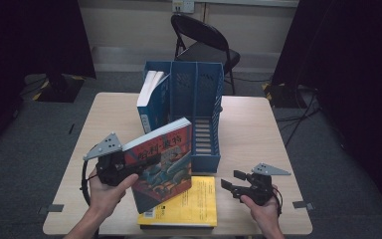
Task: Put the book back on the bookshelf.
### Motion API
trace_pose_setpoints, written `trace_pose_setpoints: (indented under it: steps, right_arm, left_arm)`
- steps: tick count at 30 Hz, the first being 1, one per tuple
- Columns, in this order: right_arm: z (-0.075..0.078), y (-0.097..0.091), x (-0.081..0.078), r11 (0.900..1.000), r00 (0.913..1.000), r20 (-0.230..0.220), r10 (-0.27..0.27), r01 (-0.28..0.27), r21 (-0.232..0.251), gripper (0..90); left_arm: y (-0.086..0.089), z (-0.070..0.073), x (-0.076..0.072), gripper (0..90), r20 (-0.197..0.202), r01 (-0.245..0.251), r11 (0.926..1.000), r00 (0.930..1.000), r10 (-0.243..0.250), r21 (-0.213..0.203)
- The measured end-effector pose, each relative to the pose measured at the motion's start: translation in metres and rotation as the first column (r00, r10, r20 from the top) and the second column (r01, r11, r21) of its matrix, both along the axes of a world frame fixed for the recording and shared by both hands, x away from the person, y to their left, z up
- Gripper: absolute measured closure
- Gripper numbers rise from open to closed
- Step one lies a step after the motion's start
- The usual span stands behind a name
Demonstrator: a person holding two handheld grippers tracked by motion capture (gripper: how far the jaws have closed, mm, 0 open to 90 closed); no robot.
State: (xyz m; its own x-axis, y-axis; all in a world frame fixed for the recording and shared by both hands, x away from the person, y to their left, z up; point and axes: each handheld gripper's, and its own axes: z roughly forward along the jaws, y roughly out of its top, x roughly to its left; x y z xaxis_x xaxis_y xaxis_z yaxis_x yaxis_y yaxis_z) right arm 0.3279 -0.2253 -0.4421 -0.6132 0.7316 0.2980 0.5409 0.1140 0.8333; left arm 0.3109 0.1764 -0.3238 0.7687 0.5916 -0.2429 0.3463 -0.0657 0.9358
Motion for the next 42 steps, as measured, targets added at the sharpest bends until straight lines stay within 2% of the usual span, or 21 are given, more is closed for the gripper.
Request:
trace_pose_setpoints:
  steps: [4, 12, 22, 26, 31, 35, 37, 42]
  right_arm:
    - [-0.001, 0.000, 0.001, 1.0000, 0.9999, -0.014, 0.001, -0.001, -0.004, 29.0]
    - [-0.002, 0.000, 0.003, 1.0000, 0.9998, -0.019, -0.003, 0.003, -0.001, 28.9]
    - [-0.004, 0.000, 0.004, 1.0000, 0.9997, -0.025, 0.001, -0.001, -0.010, 28.7]
    - [-0.006, 0.000, 0.005, 0.9999, 0.9988, -0.047, 0.009, -0.010, -0.013, 28.2]
    - [-0.006, 0.000, 0.005, 0.9999, 0.9992, -0.040, 0.007, -0.007, -0.010, 28.2]
    - [-0.007, 0.002, 0.007, 0.9998, 0.9988, -0.048, 0.011, -0.012, -0.018, 28.2]
    - [-0.008, 0.003, 0.006, 0.9997, 0.9985, -0.052, 0.018, -0.019, -0.015, 28.2]
    - [-0.011, 0.007, 0.007, 0.9988, 0.9974, -0.062, 0.036, -0.038, -0.031, 28.0]
  left_arm:
    - [0.000, 0.003, -0.002, 74.5, 0.011, -0.015, 0.9998, 0.9998, 0.015, 0.014]
    - [0.000, 0.014, 0.000, 74.5, 0.029, -0.040, 0.9992, 0.9988, 0.040, -0.002]
    - [0.002, 0.026, 0.009, 74.5, 0.043, -0.073, 0.9965, 0.9963, 0.075, -0.040]
    - [0.002, 0.029, 0.016, 74.5, 0.049, -0.091, 0.9954, 0.9945, 0.092, -0.029]
    - [0.005, 0.033, 0.026, 74.5, 0.049, -0.154, 0.9871, 0.9865, 0.156, -0.043]
    - [0.003, 0.037, 0.037, 74.5, 0.041, -0.185, 0.9821, 0.9816, 0.186, -0.036]
    - [0.000, 0.038, 0.040, 74.5, 0.047, -0.219, 0.9751, 0.9743, 0.220, -0.038]
    - [-0.009, 0.041, 0.048, 74.5, 0.044, -0.237, 0.9712, 0.9703, 0.238, -0.023]
